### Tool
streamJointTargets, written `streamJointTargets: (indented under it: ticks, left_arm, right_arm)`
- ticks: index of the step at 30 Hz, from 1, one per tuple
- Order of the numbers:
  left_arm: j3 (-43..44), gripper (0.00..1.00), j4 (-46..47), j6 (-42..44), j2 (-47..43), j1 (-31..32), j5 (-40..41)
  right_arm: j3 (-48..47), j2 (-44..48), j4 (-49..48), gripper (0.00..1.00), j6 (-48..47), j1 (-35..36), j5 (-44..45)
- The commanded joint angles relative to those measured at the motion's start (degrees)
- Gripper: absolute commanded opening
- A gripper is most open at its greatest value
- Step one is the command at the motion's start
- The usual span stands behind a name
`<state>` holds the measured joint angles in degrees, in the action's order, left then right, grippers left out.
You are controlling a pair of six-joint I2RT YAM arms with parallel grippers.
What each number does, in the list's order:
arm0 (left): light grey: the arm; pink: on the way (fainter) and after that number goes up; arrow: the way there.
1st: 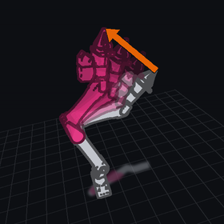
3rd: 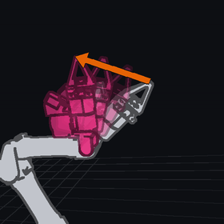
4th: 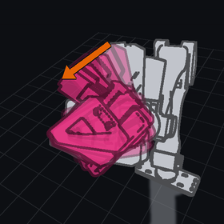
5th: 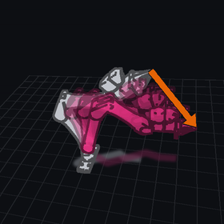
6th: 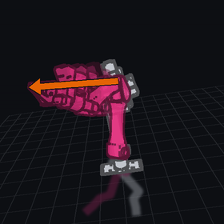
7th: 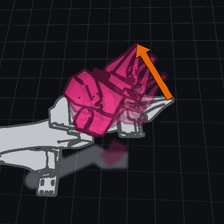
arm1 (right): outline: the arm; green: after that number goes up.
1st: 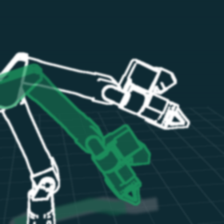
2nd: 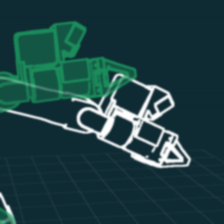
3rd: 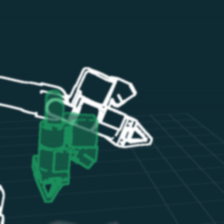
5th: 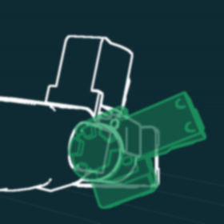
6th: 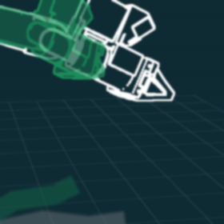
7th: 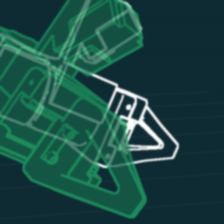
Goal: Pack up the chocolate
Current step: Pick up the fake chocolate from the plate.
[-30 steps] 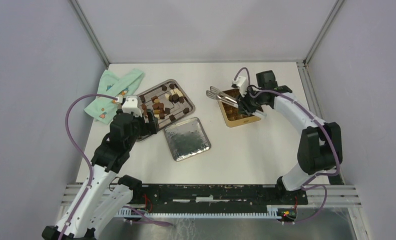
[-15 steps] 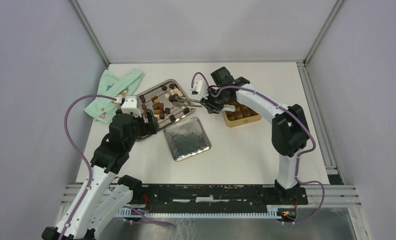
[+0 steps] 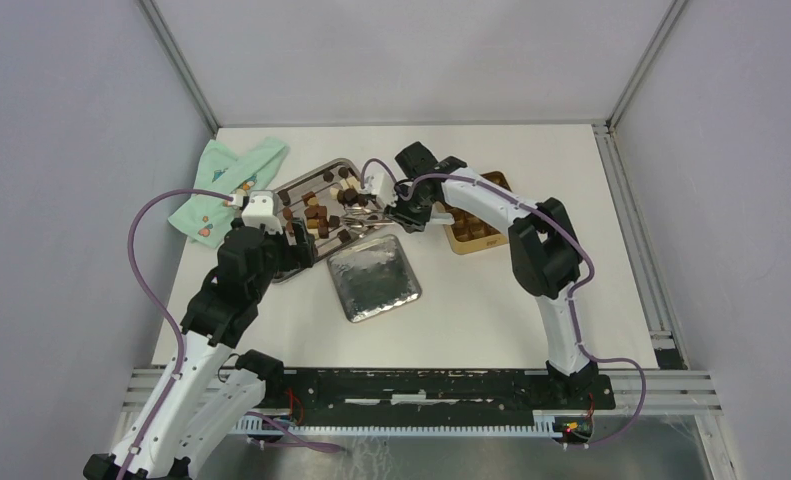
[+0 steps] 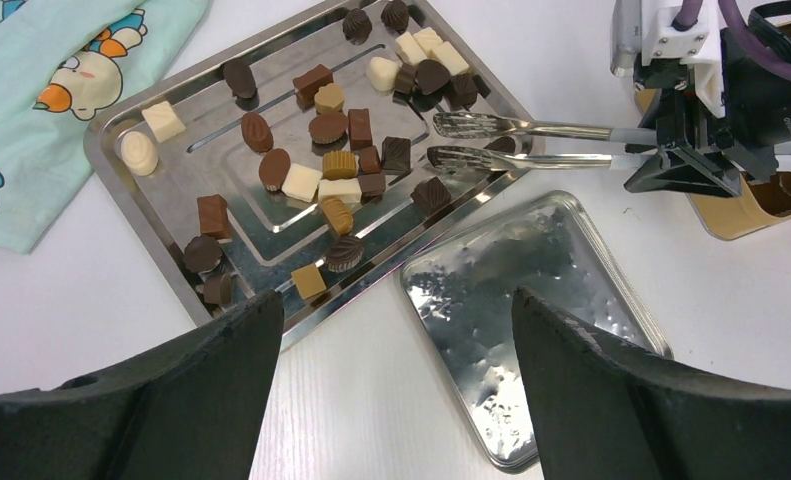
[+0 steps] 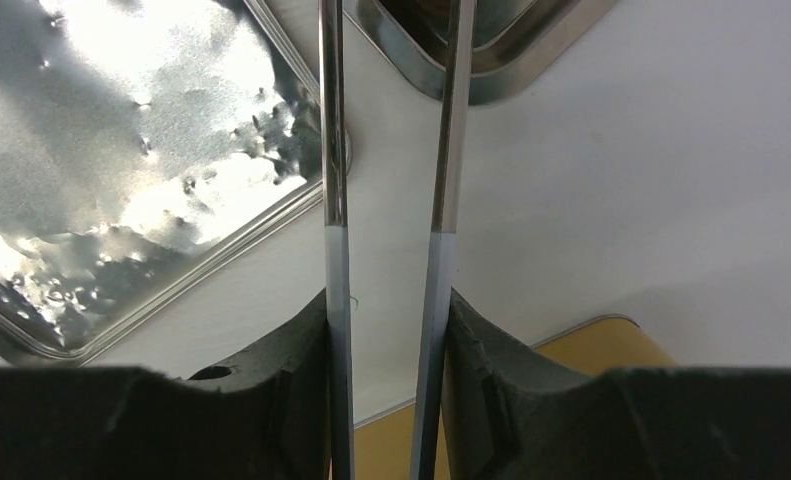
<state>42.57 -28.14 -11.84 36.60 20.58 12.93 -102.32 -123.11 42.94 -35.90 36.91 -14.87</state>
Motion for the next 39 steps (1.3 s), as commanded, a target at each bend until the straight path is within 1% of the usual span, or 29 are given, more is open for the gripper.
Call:
streamJointTargets:
  ticks: [1,7,16,23,39]
  left_arm:
    - [-0.1,0.89,2.5,3.2,-0.4,-0.6,-0.1]
    - [-0.1,0.89,2.6,3.2,-0.4,-0.6,-0.1]
    - [-0.1,0.89,2.6,3.2,-0.4,-0.6,-0.2]
    - [-0.1,0.89,2.5,3.2,-0.6,-0.7,-0.1]
    - [-0.1,0.89,2.5,3.2,-0.7,-0.9,0.0]
  right_arm:
    - [-4.3,-0.9,-0.3,0.42,-0.6,0.4,0.8]
    - [-6.1,-2.9,0.4,0.43,-0.6,1.1,0.2]
    - [-6.6,-3.5,0.2,0.44,-0.5,2.7,0.4]
    - [-10.1,-6.1,0.2,0.45,1.6,2.8,2.7]
    - [-15.2,-9.7,0.3,0.47,2.6,3.6,2.0]
